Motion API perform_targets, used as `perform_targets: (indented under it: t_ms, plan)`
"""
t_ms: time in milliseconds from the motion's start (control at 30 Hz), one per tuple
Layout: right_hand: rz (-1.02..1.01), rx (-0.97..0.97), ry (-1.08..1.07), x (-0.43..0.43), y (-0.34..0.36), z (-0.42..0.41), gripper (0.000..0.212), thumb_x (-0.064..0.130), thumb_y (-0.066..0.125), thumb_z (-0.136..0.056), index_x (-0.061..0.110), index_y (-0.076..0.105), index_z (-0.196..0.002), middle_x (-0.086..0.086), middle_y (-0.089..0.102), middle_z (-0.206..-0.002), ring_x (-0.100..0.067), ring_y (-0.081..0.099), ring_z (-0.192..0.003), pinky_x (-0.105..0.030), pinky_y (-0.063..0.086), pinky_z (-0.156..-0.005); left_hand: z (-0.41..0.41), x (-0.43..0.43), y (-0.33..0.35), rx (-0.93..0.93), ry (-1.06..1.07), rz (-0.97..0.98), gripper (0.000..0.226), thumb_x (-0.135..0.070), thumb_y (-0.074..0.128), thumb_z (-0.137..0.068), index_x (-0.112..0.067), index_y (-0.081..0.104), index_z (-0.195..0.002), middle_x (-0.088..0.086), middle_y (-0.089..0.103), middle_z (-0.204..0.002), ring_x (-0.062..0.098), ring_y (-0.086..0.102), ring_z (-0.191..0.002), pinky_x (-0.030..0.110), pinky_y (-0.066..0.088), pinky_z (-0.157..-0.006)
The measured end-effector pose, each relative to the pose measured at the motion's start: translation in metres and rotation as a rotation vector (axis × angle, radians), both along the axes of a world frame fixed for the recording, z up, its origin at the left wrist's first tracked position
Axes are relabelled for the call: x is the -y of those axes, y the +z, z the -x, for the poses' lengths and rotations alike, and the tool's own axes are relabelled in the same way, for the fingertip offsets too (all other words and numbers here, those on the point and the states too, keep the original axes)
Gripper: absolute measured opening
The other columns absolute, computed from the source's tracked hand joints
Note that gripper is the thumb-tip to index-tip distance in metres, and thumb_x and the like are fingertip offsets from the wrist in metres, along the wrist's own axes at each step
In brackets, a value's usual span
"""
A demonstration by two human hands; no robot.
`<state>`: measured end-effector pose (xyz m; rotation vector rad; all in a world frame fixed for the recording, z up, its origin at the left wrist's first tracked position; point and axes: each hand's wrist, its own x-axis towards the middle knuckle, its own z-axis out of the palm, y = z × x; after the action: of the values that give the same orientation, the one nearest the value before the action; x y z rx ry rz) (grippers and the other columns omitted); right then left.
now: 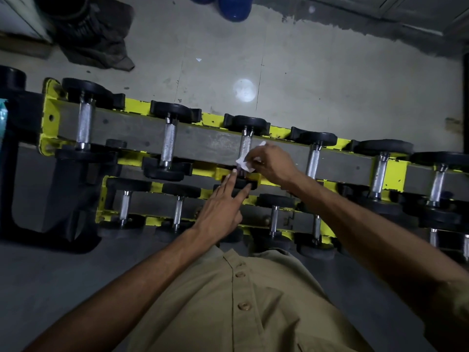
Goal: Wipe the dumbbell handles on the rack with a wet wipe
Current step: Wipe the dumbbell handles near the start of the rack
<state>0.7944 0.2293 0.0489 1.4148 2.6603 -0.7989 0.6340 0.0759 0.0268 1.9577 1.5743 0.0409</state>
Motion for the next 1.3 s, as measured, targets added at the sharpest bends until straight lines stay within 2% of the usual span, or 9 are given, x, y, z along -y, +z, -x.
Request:
perform_targets:
  t_ms: [200,433,600,700,800,900,1000,1100,1300]
  plan:
    - [-0.155,0.094,-0.157,-0.01,0.007,-0.096,0.014,0.031,0.074,-0.089,0.031,0.079,-0.101,-0.006,0.064,-0.096,-0.028,0.049,-0.102,-0.035,0.031,-0.075,-0.051,-0.011,0.007,-0.003,-0.07,-0.076,0.078,-0.019,0.06,-0.096,-0.022,0.025,-0.166,0.019,-0.005,-0.174,0.034,0.005,-0.162,0.05,0.022,-0.129]
    - [-0.156,0.085,-0.198,-0.026,-0.001,-0.167,0.012,0.02,0.063,-0.095,0.021,0.073,-0.101,-0.002,0.071,-0.1,-0.03,0.067,-0.087,-0.036,0.054,-0.069,-0.127,-0.03,0.01,-0.096,0.022,-0.067,0.076,-0.023,0.06,-0.099,-0.017,0.023,-0.166,0.02,-0.005,-0.174,0.034,-0.001,-0.162,0.048,0.011,-0.132]
    - [-0.219,0.071,-0.051,-0.031,-0.019,-0.187,0.019,0.015,0.058,-0.093,0.02,0.064,-0.11,-0.005,0.06,-0.105,-0.035,0.064,-0.08,-0.039,0.052,-0.06,-0.185,-0.029,0.004,-0.084,-0.061,-0.009,0.082,-0.024,0.064,-0.098,-0.018,0.019,-0.167,0.019,-0.002,-0.174,0.033,0.003,-0.162,0.048,0.016,-0.131]
    - [-0.207,0.083,0.065,-0.028,-0.028,-0.195,0.033,0.006,0.059,-0.088,0.016,0.067,-0.118,-0.004,0.06,-0.12,-0.032,0.064,-0.102,-0.041,0.057,-0.069,-0.216,-0.025,-0.002,-0.106,-0.055,0.027,0.085,-0.022,0.062,-0.097,-0.017,0.016,-0.168,0.018,-0.002,-0.175,0.033,0.004,-0.162,0.047,0.017,-0.131]
    - [-0.13,0.112,0.359,-0.015,-0.03,-0.211,0.044,0.007,0.064,-0.087,0.012,0.063,-0.13,-0.006,0.058,-0.137,-0.029,0.057,-0.121,-0.043,0.056,-0.084,-0.235,-0.02,-0.003,-0.148,0.013,0.077,0.086,-0.02,0.058,-0.096,-0.014,0.012,-0.168,0.019,-0.006,-0.174,0.034,-0.001,-0.162,0.048,0.017,-0.13]
    - [-0.087,0.141,0.645,-0.019,-0.022,-0.219,0.047,0.013,0.067,-0.089,0.016,0.061,-0.135,-0.003,0.056,-0.145,-0.027,0.061,-0.122,-0.04,0.056,-0.086,-0.244,-0.017,-0.005,-0.172,0.059,0.103,0.088,-0.02,0.059,-0.095,-0.013,0.01,-0.168,0.02,-0.01,-0.174,0.034,-0.004,-0.162,0.049,0.019,-0.129]
    - [-0.221,0.176,0.588,-0.053,-0.019,-0.211,0.053,0.001,0.059,-0.089,0.019,0.06,-0.138,0.002,0.054,-0.149,-0.026,0.066,-0.117,-0.041,0.059,-0.085,-0.247,-0.015,-0.007,-0.189,0.084,0.116,0.096,-0.021,0.062,-0.095,-0.017,0.0,-0.168,0.016,-0.018,-0.173,0.032,-0.008,-0.162,0.049,0.019,-0.13]
    - [-0.296,0.134,0.368,-0.075,-0.02,-0.211,0.054,-0.004,0.055,-0.087,0.022,0.063,-0.133,0.004,0.061,-0.142,-0.029,0.071,-0.106,-0.044,0.061,-0.075,-0.248,-0.013,-0.005,-0.175,0.097,0.132,0.098,-0.022,0.063,-0.097,-0.02,-0.005,-0.168,0.014,-0.024,-0.172,0.03,-0.011,-0.162,0.047,0.018,-0.131]
    - [-0.122,0.149,0.671,-0.037,-0.034,-0.205,0.029,0.023,0.064,-0.092,0.03,0.07,-0.119,0.003,0.075,-0.113,-0.023,0.073,-0.093,-0.033,0.059,-0.071,-0.248,-0.005,0.001,-0.193,0.122,0.17,0.097,-0.016,0.06,-0.099,-0.02,-0.007,-0.168,0.02,-0.025,-0.17,0.032,-0.005,-0.162,0.039,0.017,-0.128]
